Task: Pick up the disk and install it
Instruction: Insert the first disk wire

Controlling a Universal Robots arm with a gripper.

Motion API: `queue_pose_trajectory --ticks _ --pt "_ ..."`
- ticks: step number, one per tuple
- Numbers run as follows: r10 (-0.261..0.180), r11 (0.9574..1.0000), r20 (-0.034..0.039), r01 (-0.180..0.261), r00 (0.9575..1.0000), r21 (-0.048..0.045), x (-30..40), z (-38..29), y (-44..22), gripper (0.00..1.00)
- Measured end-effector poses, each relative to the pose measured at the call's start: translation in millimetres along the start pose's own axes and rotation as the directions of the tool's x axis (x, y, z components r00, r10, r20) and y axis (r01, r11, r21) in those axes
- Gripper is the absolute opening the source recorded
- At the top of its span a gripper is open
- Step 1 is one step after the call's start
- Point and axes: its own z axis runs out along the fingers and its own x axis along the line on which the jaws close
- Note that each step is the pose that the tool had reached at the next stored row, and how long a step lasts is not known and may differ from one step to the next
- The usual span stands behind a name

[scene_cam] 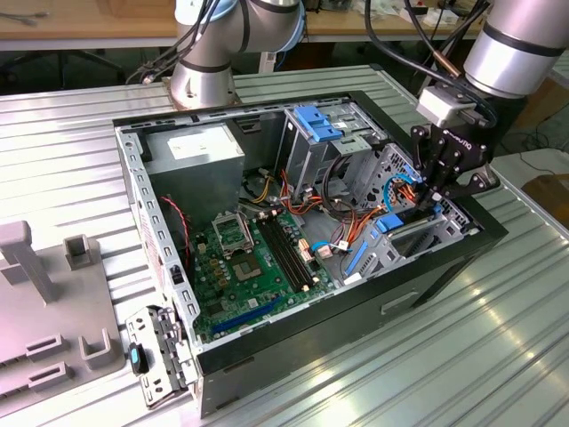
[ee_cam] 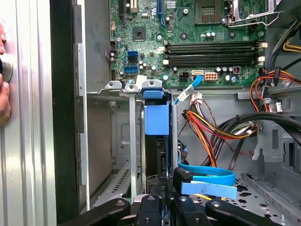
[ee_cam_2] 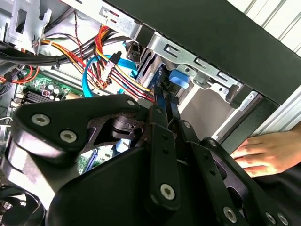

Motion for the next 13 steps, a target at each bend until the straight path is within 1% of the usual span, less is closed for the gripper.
queue_pose_trajectory --ticks 3,5,7,13 --pt "0.000 1.0000 0.0003 0.000 1.0000 0.0000 0.1 -0.3 0.0 0.17" --pt "0.000 1.0000 0.0017 0.000 1.0000 0.0001 0.2 -2.2 -0.1 0.17" --pt "0.000 1.0000 0.0004 0.000 1.0000 0.0000 0.4 -4.5 -0.1 0.17" --pt "0.000 1.0000 0.0002 0.000 1.0000 0.0000 0.4 -4.9 0.0 0.17"
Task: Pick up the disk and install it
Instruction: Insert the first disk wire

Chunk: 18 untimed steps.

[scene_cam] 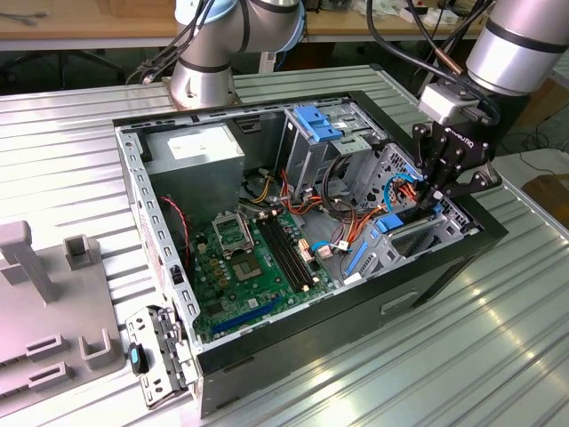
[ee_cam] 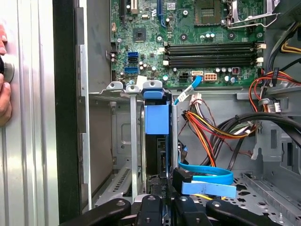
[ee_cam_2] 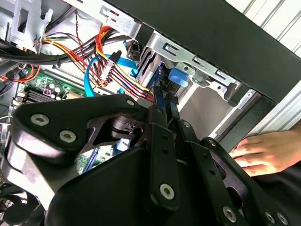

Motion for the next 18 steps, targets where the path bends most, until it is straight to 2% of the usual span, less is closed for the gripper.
queue_pose_trajectory --ticks 6,12,14,18 --pt "0.000 1.0000 0.0000 0.000 1.0000 0.0000 -0.5 0.6 0.1 0.17" --pt "0.000 1.0000 0.0004 0.000 1.0000 0.0000 -0.9 6.1 0.2 0.17" --pt "0.000 1.0000 0.0025 0.000 1.0000 0.0001 -0.8 3.2 0.1 0.17" --pt "0.000 1.0000 0.0006 0.000 1.0000 0.0000 -0.7 1.0 0.1 0.17"
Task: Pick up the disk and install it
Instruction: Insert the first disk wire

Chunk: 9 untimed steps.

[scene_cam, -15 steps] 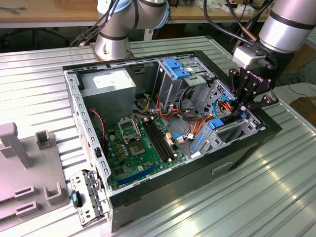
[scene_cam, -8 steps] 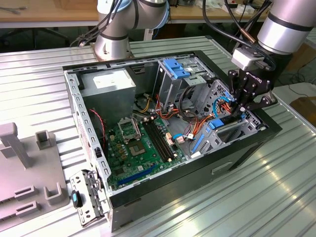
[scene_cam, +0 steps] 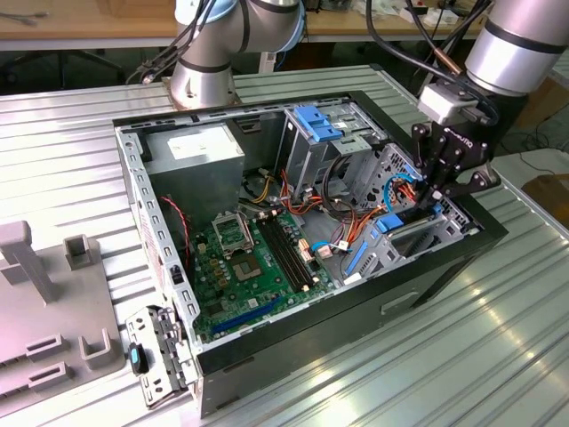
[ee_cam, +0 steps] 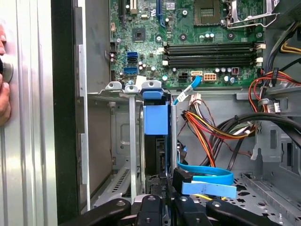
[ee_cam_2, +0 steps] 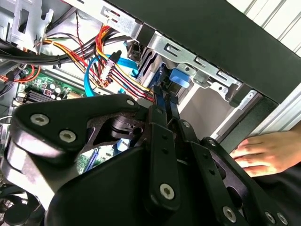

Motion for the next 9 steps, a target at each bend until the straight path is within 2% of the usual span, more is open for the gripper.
queue_pose_trajectory --ticks 9 --pt "0.000 1.0000 -0.0002 0.000 1.0000 0.0000 -1.3 0.3 0.0 0.17"
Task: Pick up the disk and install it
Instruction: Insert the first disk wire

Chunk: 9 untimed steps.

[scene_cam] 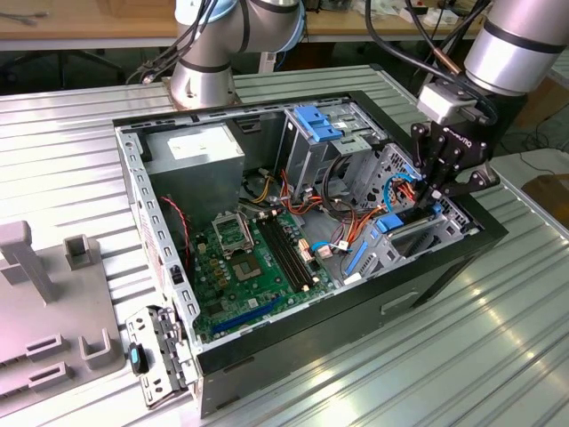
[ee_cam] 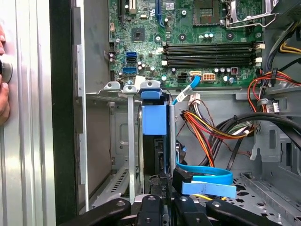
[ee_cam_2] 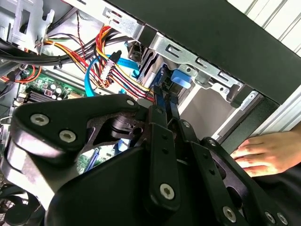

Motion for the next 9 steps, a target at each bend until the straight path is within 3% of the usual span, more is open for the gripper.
queue_pose_trajectory --ticks 9 --pt "0.000 1.0000 0.0004 0.000 1.0000 0.0000 -0.5 6.7 0.1 0.17"
